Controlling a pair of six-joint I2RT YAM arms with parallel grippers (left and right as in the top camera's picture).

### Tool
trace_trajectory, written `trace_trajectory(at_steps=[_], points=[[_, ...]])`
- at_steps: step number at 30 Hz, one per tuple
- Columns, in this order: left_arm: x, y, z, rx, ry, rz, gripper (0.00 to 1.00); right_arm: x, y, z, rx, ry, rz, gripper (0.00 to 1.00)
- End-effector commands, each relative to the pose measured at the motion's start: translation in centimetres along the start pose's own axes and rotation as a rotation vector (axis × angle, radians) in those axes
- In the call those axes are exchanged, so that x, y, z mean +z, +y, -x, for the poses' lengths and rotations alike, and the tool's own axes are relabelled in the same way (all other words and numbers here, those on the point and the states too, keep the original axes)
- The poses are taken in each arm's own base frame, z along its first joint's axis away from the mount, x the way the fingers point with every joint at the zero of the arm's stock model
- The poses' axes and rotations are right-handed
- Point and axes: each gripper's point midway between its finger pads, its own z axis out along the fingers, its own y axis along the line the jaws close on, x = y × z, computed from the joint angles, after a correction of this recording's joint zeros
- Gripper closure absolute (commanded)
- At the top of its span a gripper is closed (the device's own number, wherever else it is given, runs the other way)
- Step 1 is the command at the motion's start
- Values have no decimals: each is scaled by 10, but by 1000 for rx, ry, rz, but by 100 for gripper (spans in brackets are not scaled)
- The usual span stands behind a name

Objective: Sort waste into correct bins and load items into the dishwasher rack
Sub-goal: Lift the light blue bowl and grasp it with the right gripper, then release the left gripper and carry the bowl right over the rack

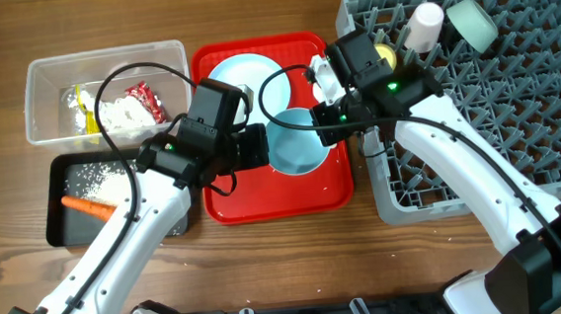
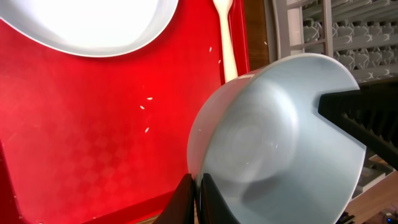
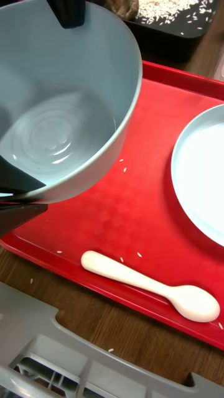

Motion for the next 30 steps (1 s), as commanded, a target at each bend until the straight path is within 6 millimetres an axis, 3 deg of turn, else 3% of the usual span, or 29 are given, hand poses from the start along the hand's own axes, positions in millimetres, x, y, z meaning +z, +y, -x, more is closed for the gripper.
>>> trace_trajectory(at_steps=[1, 9, 11, 15, 20, 24, 28, 30], points=[[-9, -8, 4, 11, -17, -29, 94, 2, 2, 2, 30, -7, 12, 96], [-20, -18, 16, 31, -80, -66, 61, -5, 3, 12, 29, -40, 6, 96], [-35, -28, 26, 74, -134, -95, 50, -9, -5, 18, 54, -60, -39, 96], [-70, -41, 42, 169, -250, -110, 39, -20, -29, 29, 94, -106, -186, 96], [-92, -23, 52, 154, -355, -2, 38, -44, -81, 30, 174, -134, -421, 96], [-84, -10, 49, 136, -330, 62, 37, -91, -147, 20, 279, -135, -662, 95], [-68, -4, 48, 128, -283, 87, 36, -150, -219, -11, 374, -97, -1039, 96], [-60, -1, 47, 125, -263, 98, 36, -172, -240, -22, 409, -81, -1156, 96]])
